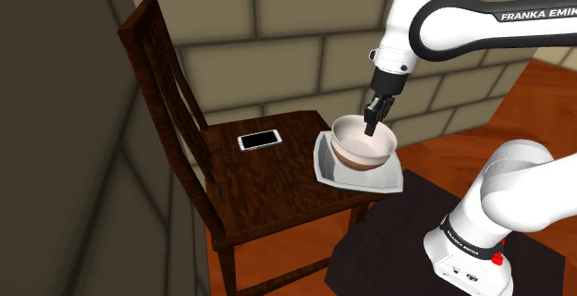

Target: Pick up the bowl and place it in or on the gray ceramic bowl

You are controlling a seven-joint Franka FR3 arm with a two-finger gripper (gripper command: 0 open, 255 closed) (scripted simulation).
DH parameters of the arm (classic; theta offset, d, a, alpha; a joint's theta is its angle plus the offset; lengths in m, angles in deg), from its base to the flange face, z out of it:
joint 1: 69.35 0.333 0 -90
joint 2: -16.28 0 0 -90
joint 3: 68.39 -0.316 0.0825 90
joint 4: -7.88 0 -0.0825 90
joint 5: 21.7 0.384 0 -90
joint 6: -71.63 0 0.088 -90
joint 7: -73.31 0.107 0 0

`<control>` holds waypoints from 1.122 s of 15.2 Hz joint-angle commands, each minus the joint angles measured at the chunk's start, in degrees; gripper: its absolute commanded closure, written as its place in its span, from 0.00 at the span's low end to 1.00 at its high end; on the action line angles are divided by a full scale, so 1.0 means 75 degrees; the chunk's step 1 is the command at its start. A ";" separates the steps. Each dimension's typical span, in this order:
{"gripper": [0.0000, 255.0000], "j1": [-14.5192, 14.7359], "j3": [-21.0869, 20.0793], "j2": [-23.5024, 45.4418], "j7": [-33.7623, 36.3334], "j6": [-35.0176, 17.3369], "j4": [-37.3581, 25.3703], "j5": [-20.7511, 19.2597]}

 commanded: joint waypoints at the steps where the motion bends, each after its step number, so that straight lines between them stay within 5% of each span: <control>1: 1.00 0.0000 0.0000 -0.0004 -0.0001 -0.0010 0.0009 0.0002; 4: 1.00 0.0001 0.0000 -0.0004 -0.0001 -0.0010 0.0009 0.0002; 5: 0.00 0.0000 0.0000 -0.0003 -0.0001 -0.0010 0.0008 0.0002; 10: 0.00 0.0000 0.0000 -0.0004 -0.0001 -0.0009 0.0008 0.0002; 14: 0.00 -0.0065 0.0158 0.0041 0.0026 0.0938 -0.0975 -0.0145; 17: 0.00 -0.0065 0.0158 0.0041 0.0026 0.0938 -0.0974 -0.0145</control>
